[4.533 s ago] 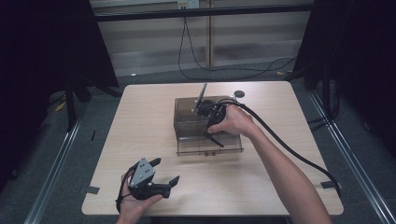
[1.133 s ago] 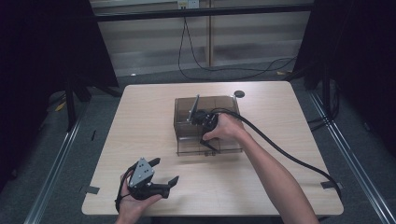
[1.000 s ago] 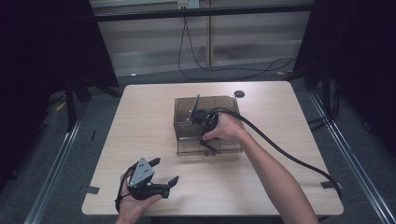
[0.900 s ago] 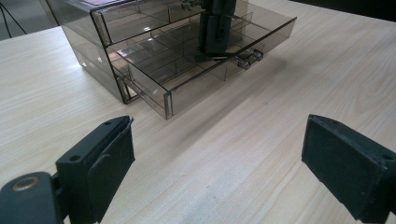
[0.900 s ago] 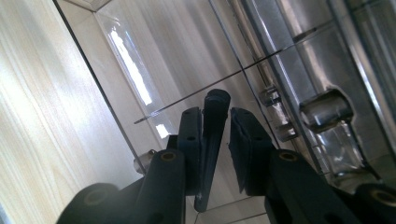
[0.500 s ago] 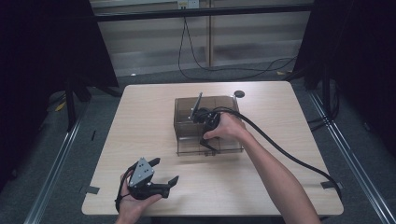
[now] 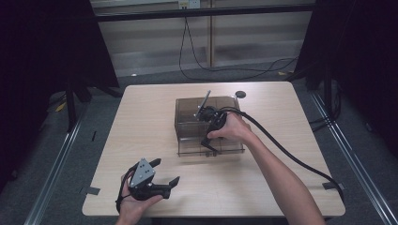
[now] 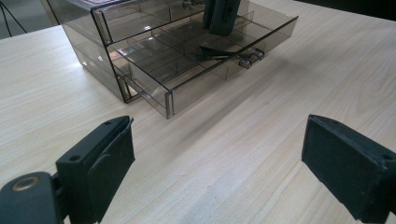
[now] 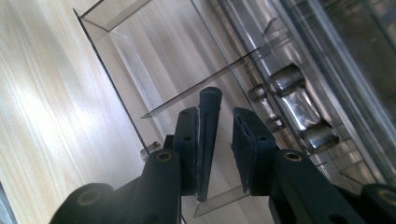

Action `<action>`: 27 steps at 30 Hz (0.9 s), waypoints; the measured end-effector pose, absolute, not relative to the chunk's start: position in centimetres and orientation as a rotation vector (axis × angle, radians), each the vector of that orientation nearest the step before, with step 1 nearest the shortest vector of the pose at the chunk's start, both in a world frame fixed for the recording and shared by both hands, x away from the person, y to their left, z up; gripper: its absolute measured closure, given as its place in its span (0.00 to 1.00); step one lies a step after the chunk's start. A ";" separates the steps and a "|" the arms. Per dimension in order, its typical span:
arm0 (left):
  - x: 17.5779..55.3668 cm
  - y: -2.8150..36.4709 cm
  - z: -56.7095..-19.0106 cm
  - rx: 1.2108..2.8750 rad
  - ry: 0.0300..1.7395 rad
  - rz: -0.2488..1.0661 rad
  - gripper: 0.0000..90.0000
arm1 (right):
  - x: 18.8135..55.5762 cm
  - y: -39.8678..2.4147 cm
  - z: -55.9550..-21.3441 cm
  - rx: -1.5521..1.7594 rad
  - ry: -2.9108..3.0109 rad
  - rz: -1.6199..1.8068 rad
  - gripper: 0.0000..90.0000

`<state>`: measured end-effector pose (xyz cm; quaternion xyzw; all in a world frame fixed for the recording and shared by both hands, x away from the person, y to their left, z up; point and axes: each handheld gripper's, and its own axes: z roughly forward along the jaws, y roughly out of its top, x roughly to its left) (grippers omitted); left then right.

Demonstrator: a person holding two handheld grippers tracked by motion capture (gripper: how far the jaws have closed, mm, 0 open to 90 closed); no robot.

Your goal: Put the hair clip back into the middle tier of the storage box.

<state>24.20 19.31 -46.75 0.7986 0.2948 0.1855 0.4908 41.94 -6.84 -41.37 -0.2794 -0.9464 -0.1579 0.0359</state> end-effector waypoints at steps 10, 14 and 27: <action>24.2 19.3 -46.8 1.939 0.715 0.445 0.10 | 41.4 -8.0 -41.3 -0.911 -2.875 -0.620 0.80; 24.3 19.4 -46.9 1.944 0.720 0.454 0.10 | 41.0 -8.6 -41.4 -0.939 -2.859 -0.675 0.80; 24.3 19.4 -46.9 1.928 0.739 0.453 0.11 | 40.0 -11.1 -40.7 -0.996 -2.849 -0.852 0.79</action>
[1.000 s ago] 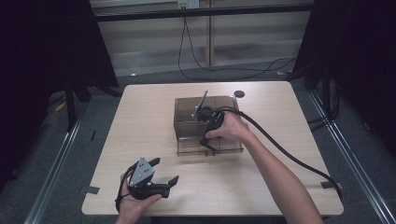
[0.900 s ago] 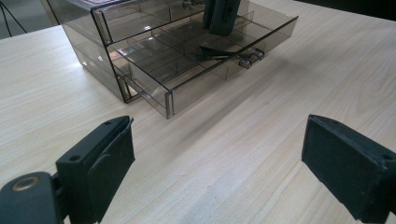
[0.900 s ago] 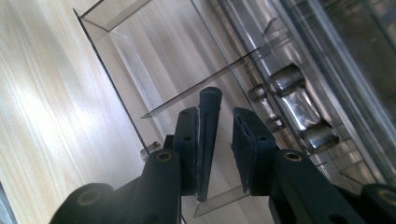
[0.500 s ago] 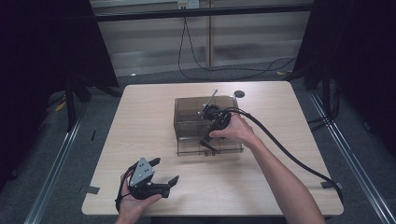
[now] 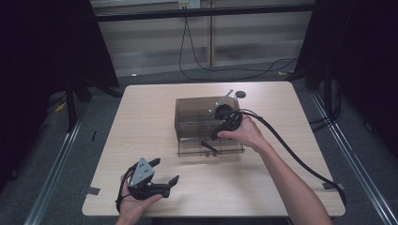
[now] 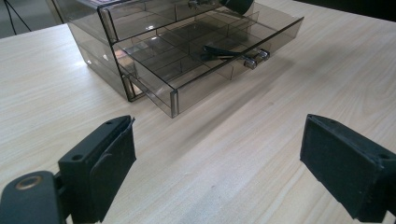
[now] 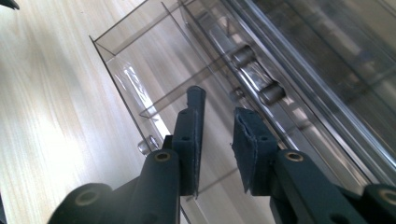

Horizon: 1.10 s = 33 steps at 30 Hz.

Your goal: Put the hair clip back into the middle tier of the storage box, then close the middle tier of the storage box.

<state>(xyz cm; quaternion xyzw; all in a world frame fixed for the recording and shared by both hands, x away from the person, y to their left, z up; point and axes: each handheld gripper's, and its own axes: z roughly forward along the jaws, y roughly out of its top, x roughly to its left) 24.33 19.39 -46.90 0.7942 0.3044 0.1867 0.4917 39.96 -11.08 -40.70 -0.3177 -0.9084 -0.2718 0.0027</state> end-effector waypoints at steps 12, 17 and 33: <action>24.5 19.5 -46.9 1.930 0.756 0.461 0.12 | 39.0 -12.9 -40.4 -1.049 -2.830 -0.973 0.75; 24.4 19.5 -46.9 1.935 0.747 0.462 0.12 | 38.4 -12.8 -40.1 -1.031 -2.822 -1.040 0.71; 24.5 19.6 -46.9 1.931 0.748 0.457 0.11 | 37.3 -14.9 -40.8 -1.111 -2.797 -1.167 0.68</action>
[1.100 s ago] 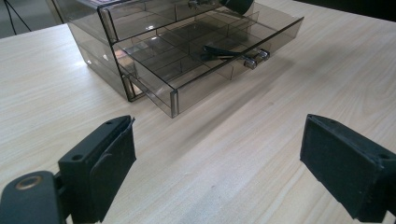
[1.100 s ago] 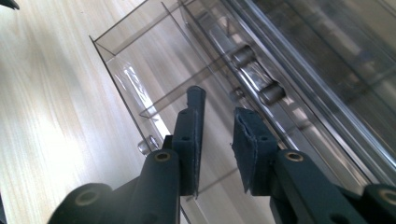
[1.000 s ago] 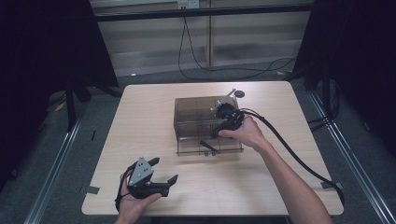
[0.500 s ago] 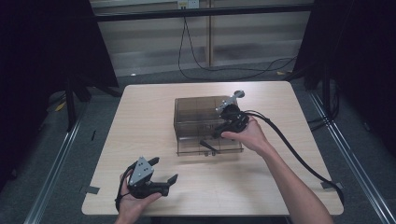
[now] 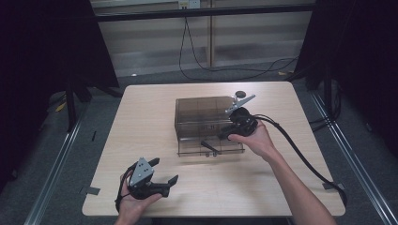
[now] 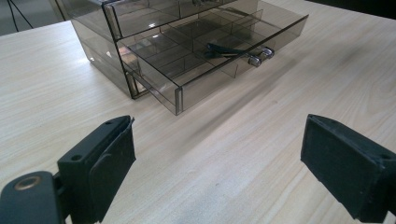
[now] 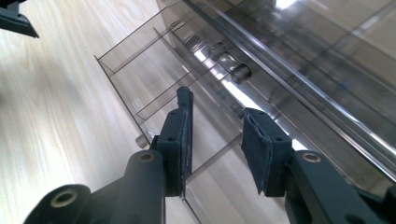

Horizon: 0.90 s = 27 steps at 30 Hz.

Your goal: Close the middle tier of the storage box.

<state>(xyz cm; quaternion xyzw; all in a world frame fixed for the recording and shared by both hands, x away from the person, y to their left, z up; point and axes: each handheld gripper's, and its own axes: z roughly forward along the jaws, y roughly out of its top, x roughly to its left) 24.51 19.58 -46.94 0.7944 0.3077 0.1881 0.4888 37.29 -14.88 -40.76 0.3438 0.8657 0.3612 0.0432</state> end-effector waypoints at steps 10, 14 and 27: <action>24.5 19.4 -47.0 1.934 0.745 0.466 0.11 | 35.9 -17.0 -40.4 1.081 2.562 1.147 0.68; 24.6 19.4 -47.0 1.935 0.744 0.465 0.11 | 35.5 -17.7 -40.4 1.081 2.553 1.126 0.68; 24.8 19.4 -47.3 1.946 0.778 0.454 0.12 | 32.8 -20.7 -40.4 1.150 2.417 1.223 0.68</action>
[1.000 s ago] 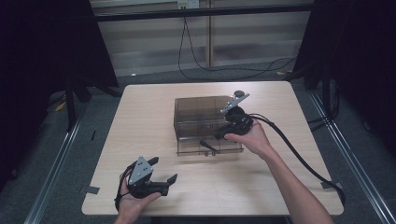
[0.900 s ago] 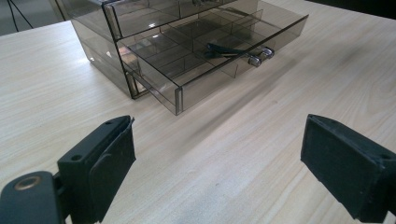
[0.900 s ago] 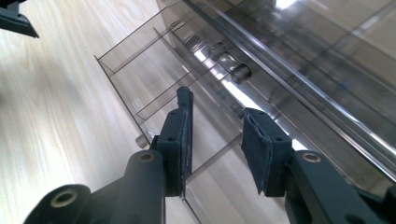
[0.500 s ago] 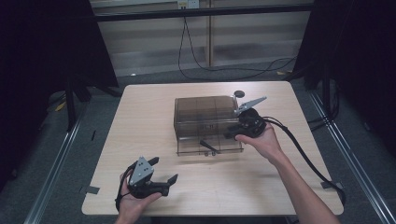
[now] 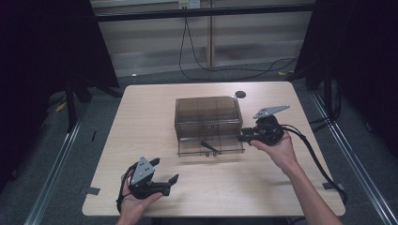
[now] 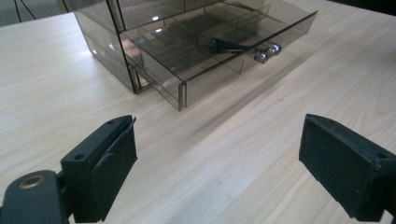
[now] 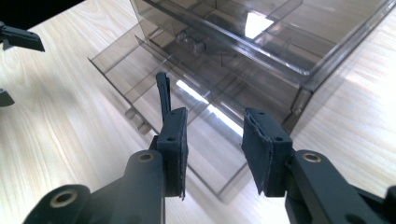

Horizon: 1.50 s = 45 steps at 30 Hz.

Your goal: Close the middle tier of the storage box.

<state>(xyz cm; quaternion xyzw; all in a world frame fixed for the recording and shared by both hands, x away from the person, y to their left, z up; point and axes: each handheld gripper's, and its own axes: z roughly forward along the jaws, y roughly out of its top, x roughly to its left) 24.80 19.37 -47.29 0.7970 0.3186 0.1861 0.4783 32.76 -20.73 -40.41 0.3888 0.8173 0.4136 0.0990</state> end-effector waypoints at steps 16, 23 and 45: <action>24.5 18.7 -47.3 1.936 0.795 0.447 0.12 | 29.0 -24.6 -42.2 1.253 2.307 1.275 0.63; 24.6 18.1 -47.3 1.942 0.787 0.444 0.13 | 27.8 -25.5 -43.1 1.271 2.289 1.291 0.59; 25.0 15.8 -47.0 2.004 0.706 0.351 0.31 | 23.5 -26.9 -45.2 1.327 2.286 1.276 0.51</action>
